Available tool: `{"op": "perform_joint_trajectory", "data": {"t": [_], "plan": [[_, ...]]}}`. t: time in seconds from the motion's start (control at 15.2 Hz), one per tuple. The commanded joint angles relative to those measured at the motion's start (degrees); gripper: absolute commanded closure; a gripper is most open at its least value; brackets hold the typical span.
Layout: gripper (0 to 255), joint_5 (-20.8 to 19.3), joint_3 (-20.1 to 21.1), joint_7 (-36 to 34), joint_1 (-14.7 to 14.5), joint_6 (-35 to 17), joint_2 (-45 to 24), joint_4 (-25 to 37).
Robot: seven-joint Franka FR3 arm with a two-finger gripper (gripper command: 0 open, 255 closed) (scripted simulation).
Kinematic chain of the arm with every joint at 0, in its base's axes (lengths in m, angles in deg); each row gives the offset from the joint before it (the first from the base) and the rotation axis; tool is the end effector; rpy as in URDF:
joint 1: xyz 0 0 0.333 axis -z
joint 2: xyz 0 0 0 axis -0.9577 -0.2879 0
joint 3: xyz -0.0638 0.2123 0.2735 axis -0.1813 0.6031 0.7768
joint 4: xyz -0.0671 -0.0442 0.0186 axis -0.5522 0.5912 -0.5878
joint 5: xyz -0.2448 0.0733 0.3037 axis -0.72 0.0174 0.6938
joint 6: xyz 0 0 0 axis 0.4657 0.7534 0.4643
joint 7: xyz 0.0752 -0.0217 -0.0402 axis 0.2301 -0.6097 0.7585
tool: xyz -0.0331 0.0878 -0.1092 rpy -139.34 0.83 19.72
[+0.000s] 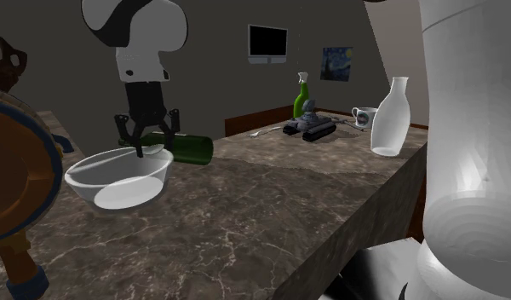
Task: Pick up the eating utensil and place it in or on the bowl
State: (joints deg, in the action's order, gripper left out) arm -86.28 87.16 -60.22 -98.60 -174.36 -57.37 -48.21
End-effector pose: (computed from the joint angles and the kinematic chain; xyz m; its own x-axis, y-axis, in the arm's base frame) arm 0.4788 0.4269 0.4139 0.8829 0.4430 -0.1555 0.4431 -0.8957 -0.0362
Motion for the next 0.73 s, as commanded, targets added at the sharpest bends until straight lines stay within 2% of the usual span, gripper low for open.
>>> {"op": "perform_joint_trajectory", "data": {"t": [0.0, 0.07, 0.4, 0.66], "plan": [[255, 0.0, 0.0, 0.0, 0.0, 0.0, 0.0, 0.0], [0, 0.0, 0.0, 0.0, 0.0, 0.0, 0.0, 0.0], [0, 0.0, 0.0, 0.0, 0.0, 0.0, 0.0, 0.0], [0, 0.0, 0.0, 0.0, -0.1, 7.3, -0.2, 7.5]]}}
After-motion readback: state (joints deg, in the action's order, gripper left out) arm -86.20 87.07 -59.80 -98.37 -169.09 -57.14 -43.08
